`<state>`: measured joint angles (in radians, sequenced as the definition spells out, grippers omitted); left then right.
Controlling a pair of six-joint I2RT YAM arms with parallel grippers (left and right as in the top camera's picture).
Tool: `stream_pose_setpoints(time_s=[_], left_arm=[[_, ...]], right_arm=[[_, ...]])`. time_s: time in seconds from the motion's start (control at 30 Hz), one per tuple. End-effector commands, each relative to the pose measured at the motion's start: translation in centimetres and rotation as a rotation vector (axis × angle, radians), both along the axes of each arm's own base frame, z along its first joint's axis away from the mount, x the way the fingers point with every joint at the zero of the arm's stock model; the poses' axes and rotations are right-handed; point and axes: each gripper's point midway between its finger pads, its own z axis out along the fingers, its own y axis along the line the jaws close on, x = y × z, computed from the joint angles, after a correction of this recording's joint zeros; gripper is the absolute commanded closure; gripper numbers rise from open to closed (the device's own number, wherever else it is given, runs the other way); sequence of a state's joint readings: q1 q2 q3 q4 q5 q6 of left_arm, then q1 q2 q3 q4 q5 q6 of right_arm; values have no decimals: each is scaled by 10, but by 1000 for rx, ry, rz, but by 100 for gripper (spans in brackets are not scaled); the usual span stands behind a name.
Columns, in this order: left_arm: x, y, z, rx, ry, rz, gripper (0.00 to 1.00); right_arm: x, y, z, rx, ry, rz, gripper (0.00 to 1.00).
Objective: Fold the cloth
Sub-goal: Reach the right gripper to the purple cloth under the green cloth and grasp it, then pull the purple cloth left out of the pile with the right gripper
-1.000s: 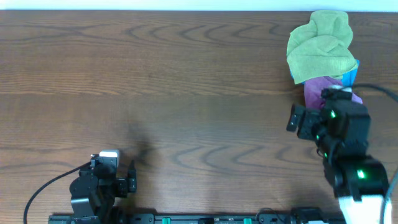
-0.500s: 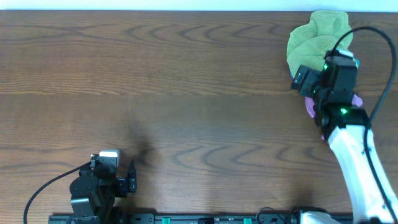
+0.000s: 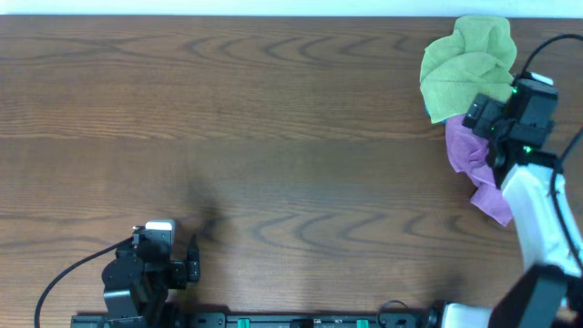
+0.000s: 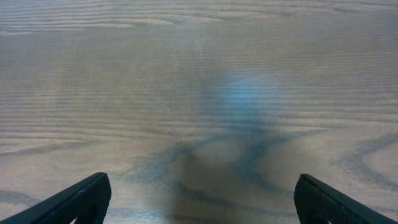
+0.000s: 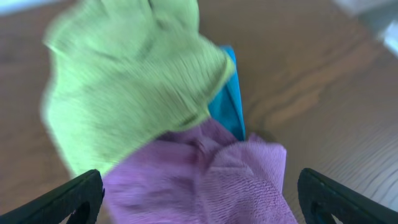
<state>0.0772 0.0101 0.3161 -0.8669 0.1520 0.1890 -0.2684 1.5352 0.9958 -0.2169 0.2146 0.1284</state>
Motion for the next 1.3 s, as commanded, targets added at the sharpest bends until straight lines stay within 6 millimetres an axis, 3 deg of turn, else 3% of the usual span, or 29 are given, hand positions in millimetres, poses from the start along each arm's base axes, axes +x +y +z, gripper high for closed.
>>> stream_pose_setpoints(time_s=[0.0,0.33,0.53,0.73,0.77,0.8,0.83,0.93,1.03,1.1,1.27], left_arm=[[0,0,1,17,-5,-9,5],[0,0,1,17,-6,-8,5],[0,0,1,17,-5,-9,5],[0,0,1,17,-6,-8,5],[0,0,1,17,-6,-8,5],[0,0,1,17,-5,-9,5],[0,0,1,17,-6,-8,5],[0,0,1,17,-6,-8,5],[0,0,1,17,-5,-9,5],[0,0,1,17,-6,-8,5],[0,0,1,17,-6,-8,5]], right_arm=[[1,-7,-25,42,51,-2,1],[-17,-8,-71,110,184,-70,8],[-39,-21,-77,44,279,-144,11],[-47,-26,-78,11,314,-165,54],[-48,-27,-78,9,316,-166,64],[-48,-26,-77,9,317,-165,85],[-49,-26,-76,9,315,-165,99],[-46,-22,-61,-2,285,-150,99],[-42,-13,-31,-31,220,-110,99],[-41,5,-5,-35,171,-36,99],[-57,47,35,-61,136,94,99]])
